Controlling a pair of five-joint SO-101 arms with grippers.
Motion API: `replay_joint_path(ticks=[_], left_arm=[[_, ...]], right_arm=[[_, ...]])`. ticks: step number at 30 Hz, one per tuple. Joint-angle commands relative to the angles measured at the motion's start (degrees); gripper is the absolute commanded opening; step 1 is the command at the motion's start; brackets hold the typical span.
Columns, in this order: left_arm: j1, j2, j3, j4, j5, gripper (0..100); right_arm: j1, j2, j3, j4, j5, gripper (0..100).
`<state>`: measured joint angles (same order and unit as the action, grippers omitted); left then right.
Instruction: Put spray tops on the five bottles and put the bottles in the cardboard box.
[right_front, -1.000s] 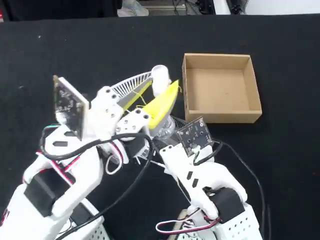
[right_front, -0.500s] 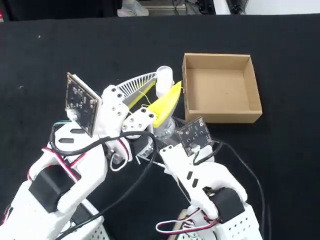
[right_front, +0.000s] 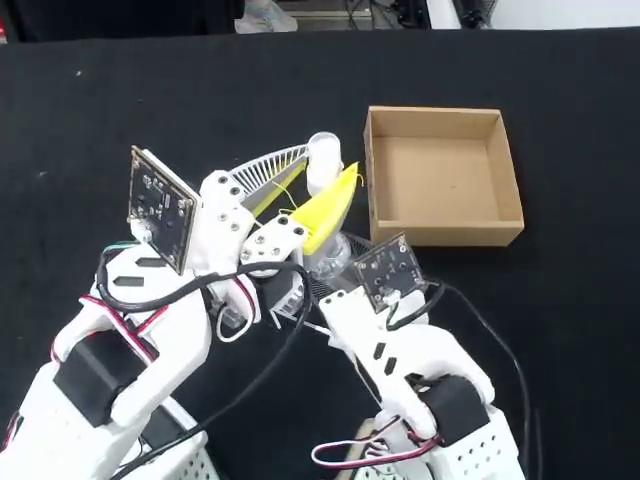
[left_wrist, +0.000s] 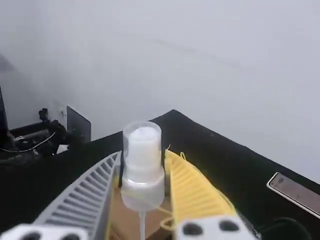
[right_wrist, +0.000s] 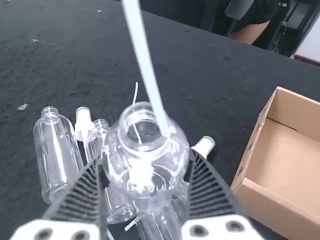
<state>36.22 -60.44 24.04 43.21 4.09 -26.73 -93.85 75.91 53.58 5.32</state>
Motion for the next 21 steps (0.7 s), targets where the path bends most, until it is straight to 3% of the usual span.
replay_joint_path(ticks=[1, 15, 21], left_arm=[[-2.77, -0.26, -4.53, 0.88, -0.79, 3], [-2.68, 0.44, -4.26, 0.97, -0.44, 3], [0.66, -0.18, 2.33, 0.79, -0.44, 3]], right_arm=[[-0.26, 0.13, -0.75, -0.7, 0.09, 1.1], [-0.26, -0.22, -0.75, -0.7, 0.09, 1.1], [-0.26, -0.31, -0.92, -0.7, 0.09, 1.1]])
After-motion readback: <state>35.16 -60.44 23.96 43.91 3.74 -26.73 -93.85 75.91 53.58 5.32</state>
